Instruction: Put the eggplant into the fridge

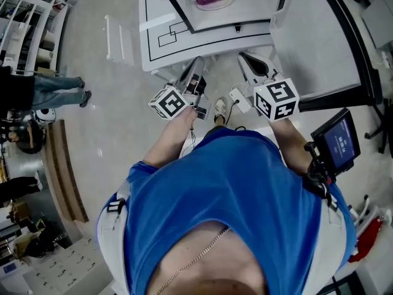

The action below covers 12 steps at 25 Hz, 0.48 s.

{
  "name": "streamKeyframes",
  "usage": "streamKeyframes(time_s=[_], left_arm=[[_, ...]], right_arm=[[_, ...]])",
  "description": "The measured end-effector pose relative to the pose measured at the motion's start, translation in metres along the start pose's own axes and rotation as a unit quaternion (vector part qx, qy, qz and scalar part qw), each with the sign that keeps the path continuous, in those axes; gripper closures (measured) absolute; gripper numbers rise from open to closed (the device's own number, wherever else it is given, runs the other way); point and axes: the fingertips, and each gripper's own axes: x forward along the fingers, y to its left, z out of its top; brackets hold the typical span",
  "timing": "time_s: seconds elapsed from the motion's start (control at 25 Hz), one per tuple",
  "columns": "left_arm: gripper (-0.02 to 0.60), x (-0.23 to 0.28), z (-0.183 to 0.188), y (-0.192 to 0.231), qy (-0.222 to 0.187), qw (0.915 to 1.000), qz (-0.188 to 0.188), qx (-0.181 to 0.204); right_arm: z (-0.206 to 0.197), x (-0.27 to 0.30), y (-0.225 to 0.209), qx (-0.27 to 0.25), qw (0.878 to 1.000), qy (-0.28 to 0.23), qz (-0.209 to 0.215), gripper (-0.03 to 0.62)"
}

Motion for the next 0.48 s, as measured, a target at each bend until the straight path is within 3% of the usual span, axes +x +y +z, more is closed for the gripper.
streamKeyframes(time_s=[0.24,0.48], left_arm=[[0.574,-0.015,-0.014,-0.046,-0.007,0.9999,-0.013,0.005],[0.574,-0.013,-0.019,-0.048,-0.012,0.9998,-0.014,0.007]], right_arm=[[0.014,-0.049,0.016,-0.006,1.000,-0.011,-0.003,0.591],[0.013,-0.053,0.011,-0.008,1.000,-0.016,-0.005,0.591]])
